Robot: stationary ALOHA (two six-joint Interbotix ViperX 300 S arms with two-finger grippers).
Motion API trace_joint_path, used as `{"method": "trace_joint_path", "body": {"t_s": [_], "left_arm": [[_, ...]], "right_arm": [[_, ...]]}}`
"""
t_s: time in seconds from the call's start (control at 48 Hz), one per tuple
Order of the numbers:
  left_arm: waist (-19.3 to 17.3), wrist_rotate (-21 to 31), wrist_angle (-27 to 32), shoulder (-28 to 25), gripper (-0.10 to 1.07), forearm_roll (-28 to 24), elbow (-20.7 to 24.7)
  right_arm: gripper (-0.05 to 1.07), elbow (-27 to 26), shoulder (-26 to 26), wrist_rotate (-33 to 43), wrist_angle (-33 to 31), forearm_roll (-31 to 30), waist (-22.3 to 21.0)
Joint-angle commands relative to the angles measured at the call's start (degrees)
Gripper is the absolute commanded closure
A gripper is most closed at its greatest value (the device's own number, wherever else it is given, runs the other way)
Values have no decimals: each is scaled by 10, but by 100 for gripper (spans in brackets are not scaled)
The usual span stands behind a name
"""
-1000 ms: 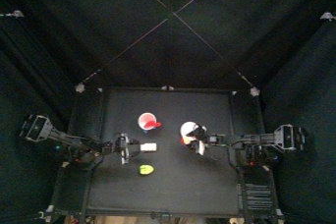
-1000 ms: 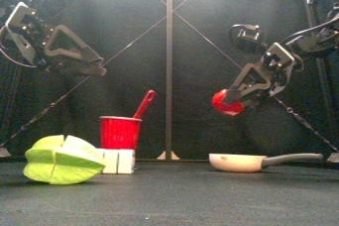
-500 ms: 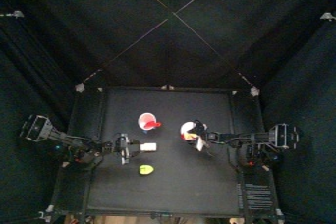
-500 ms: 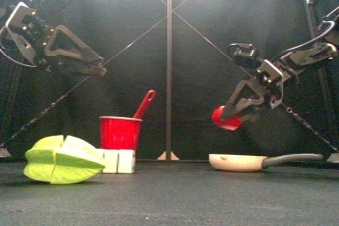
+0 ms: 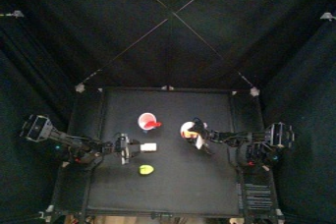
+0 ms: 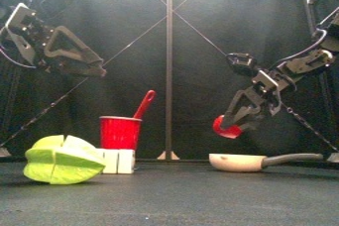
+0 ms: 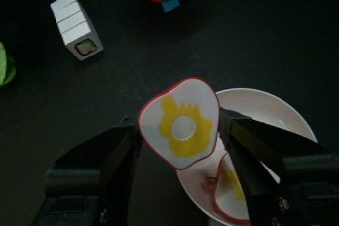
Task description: Put apple half in pan
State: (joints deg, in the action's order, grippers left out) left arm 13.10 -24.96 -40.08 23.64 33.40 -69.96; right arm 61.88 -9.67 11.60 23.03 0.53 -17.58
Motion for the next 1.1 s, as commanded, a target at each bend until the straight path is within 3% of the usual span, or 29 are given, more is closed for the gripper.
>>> {"method": "trace_joint_path", "body": {"t_s": [0.0,0.312,1.083], "left_arm": [[0,0,-3,0,18,0,7],[0,0,-3,0,18,0,8],[-1,0,-3,0,18,0,7]], "right_arm": [[11,-10,-6,0,9,9,-5],[3,-6,-6,-1,16,12,-7],[3,-4,-11,-1,1,2,-4]]}}
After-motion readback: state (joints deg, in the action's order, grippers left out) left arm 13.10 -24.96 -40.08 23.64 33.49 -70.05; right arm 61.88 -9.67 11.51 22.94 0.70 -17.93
